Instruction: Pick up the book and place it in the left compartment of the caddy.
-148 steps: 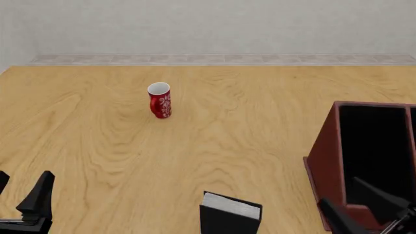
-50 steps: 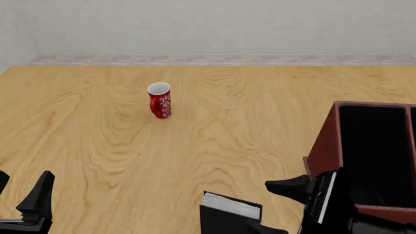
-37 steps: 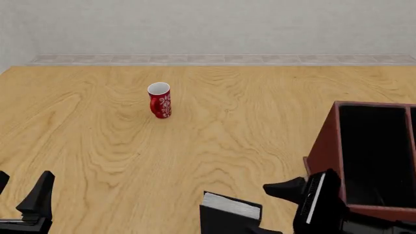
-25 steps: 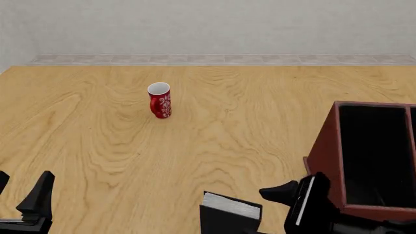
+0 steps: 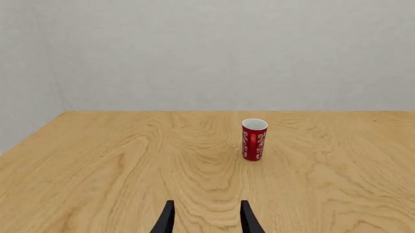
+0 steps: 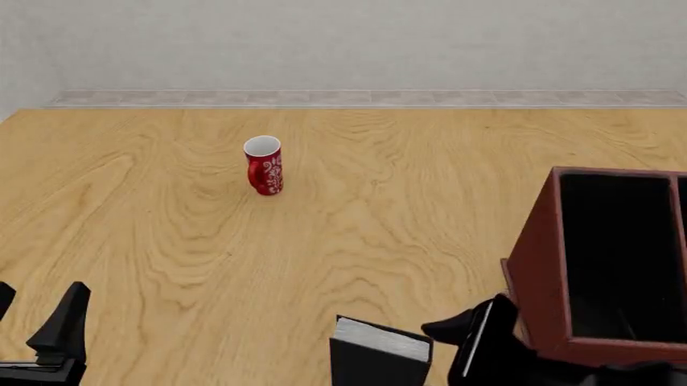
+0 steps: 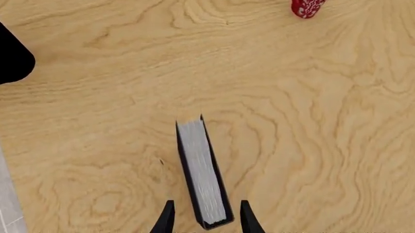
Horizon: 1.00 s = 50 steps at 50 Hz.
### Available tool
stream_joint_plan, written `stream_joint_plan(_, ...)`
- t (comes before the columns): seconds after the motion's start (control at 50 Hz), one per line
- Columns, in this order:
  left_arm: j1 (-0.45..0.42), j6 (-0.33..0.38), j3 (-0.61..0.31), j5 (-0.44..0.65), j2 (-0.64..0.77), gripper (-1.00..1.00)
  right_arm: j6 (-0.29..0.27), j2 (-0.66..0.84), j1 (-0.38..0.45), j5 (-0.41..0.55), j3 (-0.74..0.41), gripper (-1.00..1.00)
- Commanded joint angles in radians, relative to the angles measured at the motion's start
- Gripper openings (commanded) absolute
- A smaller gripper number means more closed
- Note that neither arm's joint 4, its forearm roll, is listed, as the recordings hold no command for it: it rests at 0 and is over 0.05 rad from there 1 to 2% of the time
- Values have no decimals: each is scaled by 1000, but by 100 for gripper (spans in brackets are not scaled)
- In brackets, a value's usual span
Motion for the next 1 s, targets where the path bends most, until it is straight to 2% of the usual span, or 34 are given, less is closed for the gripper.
stream_joint_plan(0.02, 0, 0, 0, 0, 0, 100, -9, 52, -6, -34, 23, 100)
stream_joint_plan(0.36, 0, 0, 0, 0, 0, 100, -23, 107, -25, -56, 27, 100)
stream_joint_plan(0.38, 0, 0, 0, 0, 0, 100, -26, 99, -26, -53, 26, -100)
stream_joint_plan(0.66, 0, 0, 0, 0, 0, 100, -52, 54, -42, -16, 3, -100)
stream_joint_plan(1.0, 0, 0, 0, 0, 0, 100, -99, -27, -53, 96, -79, -100)
